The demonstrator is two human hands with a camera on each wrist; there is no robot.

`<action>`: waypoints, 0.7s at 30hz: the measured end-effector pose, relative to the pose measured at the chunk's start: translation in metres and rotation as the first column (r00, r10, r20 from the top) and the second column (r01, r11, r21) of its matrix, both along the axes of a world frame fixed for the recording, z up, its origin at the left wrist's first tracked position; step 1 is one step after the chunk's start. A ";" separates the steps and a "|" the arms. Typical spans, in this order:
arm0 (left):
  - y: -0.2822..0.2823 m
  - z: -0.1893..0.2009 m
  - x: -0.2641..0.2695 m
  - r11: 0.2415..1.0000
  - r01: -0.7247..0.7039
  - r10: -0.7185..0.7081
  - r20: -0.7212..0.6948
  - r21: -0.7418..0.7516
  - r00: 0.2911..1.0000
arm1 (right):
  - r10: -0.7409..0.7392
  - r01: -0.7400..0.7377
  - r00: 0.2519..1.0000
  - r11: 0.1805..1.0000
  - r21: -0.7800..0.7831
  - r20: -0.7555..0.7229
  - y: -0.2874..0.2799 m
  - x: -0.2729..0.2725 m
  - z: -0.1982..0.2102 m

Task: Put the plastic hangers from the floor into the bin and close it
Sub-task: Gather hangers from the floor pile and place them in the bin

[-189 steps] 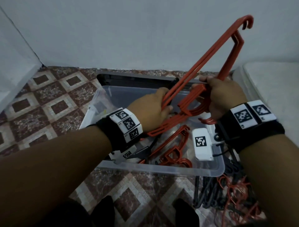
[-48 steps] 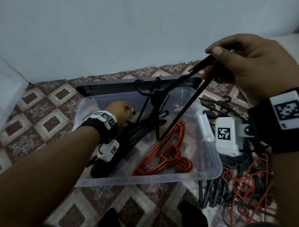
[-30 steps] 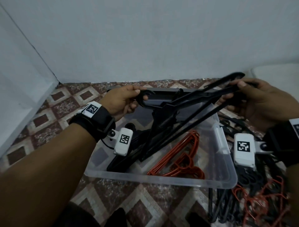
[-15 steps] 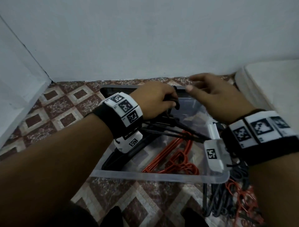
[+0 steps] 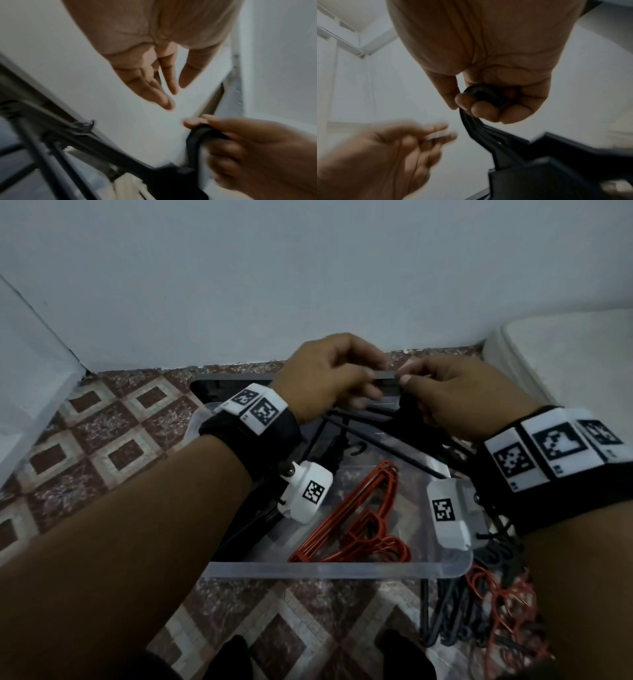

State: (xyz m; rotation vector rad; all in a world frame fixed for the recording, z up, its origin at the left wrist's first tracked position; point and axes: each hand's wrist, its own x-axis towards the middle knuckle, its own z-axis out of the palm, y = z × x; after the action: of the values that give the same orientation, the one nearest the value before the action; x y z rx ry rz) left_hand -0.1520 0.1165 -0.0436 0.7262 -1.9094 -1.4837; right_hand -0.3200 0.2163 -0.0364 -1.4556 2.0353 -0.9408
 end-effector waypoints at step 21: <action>-0.132 -0.209 -0.031 0.950 -0.003 0.285 0.861 -0.312 0.421 | -0.065 0.103 0.990 0.945 0.312 -0.128 0.017 -0.028 0.011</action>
State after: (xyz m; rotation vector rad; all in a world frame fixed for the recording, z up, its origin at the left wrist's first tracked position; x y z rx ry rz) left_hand -0.1828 -0.0151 -0.2530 1.7723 -2.6255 -0.6437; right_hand -0.3477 0.2332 -0.0258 -1.2821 2.2259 -0.5349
